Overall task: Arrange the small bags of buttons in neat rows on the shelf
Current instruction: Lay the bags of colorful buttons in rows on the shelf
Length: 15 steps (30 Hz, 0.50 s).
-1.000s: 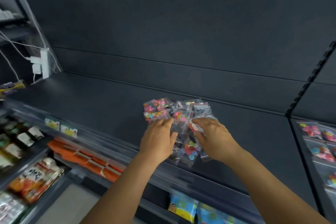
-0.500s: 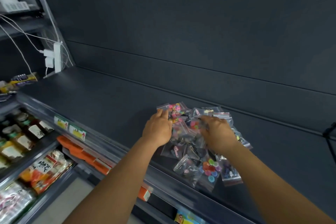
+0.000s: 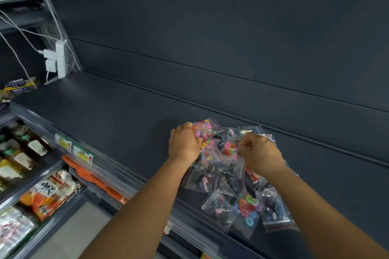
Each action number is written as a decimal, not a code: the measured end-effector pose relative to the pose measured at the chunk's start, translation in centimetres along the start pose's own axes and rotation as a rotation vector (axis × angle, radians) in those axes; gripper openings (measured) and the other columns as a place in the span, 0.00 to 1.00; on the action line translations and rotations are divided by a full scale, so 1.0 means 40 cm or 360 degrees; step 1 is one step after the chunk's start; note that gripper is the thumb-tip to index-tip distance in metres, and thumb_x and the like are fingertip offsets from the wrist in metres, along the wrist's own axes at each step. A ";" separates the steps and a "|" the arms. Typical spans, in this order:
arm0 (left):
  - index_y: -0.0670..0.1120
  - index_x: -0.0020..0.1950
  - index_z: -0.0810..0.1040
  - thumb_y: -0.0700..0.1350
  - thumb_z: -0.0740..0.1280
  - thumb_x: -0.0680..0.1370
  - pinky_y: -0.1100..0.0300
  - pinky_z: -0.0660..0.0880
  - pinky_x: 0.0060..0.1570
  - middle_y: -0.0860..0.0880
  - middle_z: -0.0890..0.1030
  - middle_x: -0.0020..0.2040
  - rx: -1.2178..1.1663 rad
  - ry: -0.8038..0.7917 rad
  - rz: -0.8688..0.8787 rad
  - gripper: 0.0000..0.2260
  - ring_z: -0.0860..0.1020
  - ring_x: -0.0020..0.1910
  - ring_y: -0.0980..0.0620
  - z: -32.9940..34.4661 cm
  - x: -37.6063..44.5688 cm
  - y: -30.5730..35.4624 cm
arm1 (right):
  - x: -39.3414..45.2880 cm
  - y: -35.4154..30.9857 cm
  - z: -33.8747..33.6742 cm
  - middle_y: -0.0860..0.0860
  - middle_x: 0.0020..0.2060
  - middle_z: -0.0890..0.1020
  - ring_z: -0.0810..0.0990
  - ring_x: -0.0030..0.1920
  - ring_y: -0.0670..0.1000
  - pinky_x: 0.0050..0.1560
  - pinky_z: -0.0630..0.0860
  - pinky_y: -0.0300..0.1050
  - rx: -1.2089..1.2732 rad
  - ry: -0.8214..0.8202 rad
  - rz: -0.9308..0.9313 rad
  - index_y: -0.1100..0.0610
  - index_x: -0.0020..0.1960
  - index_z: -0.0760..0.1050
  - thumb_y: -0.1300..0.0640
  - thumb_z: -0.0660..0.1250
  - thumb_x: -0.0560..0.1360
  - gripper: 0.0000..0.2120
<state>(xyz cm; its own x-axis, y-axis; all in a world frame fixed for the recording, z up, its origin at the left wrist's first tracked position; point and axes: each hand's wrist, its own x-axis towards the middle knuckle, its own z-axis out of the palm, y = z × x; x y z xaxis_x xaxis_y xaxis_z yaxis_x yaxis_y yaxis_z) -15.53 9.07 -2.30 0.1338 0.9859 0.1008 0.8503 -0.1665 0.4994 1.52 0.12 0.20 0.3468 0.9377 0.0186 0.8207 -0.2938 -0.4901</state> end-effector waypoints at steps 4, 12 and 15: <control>0.43 0.62 0.72 0.46 0.68 0.75 0.49 0.76 0.52 0.45 0.80 0.53 -0.0215 -0.0077 -0.0213 0.17 0.75 0.57 0.44 0.003 0.016 0.014 | 0.004 0.004 -0.004 0.48 0.33 0.79 0.74 0.31 0.45 0.27 0.66 0.37 0.0063 0.0057 -0.0006 0.53 0.43 0.73 0.54 0.62 0.77 0.04; 0.53 0.42 0.75 0.43 0.67 0.75 0.61 0.75 0.41 0.52 0.78 0.43 -0.0766 0.0114 0.0101 0.05 0.76 0.40 0.58 -0.055 -0.016 0.065 | -0.018 0.000 -0.033 0.43 0.33 0.78 0.73 0.28 0.40 0.27 0.67 0.27 0.0585 0.0309 -0.0100 0.50 0.45 0.74 0.61 0.60 0.77 0.08; 0.53 0.42 0.74 0.42 0.68 0.73 0.68 0.71 0.33 0.56 0.77 0.37 -0.0985 -0.0081 0.0182 0.06 0.74 0.32 0.63 -0.069 -0.053 0.119 | -0.035 0.004 -0.061 0.45 0.33 0.76 0.71 0.24 0.39 0.23 0.66 0.30 0.0834 0.0361 -0.0086 0.46 0.50 0.73 0.61 0.59 0.78 0.10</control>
<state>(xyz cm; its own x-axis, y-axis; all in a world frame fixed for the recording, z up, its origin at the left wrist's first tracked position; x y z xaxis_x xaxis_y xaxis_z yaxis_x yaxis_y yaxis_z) -13.18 6.14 2.24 0.2434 0.9583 0.1496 0.3792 -0.2360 0.8947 2.26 -1.68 2.22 0.4468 0.8687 0.2140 0.5254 -0.0612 -0.8486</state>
